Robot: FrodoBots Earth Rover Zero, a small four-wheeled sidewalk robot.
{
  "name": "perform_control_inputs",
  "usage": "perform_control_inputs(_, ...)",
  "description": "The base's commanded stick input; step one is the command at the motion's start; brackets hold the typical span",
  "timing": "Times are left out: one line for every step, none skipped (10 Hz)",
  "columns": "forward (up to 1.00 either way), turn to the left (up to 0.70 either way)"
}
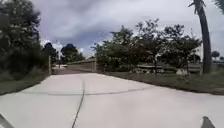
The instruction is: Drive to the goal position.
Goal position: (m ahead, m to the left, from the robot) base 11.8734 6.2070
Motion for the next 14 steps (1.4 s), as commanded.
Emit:
perform_control_inputs(0.85, 0.34)
perform_control_inputs(0.85, 0.34)
perform_control_inputs(0.85, 0.34)
perform_control_inputs(0.85, 0.34)
perform_control_inputs(0.85, 0.34)
perform_control_inputs(0.85, 0.34)
perform_control_inputs(0.85, 0.34)
perform_control_inputs(0.85, 0.34)
perform_control_inputs(0.85, 0.34)
perform_control_inputs(0.85, 0.34)
perform_control_inputs(0.85, 0.34)
perform_control_inputs(0.85, 0.34)
perform_control_inputs(0.85, 0.34)
perform_control_inputs(0.85, 0.02)
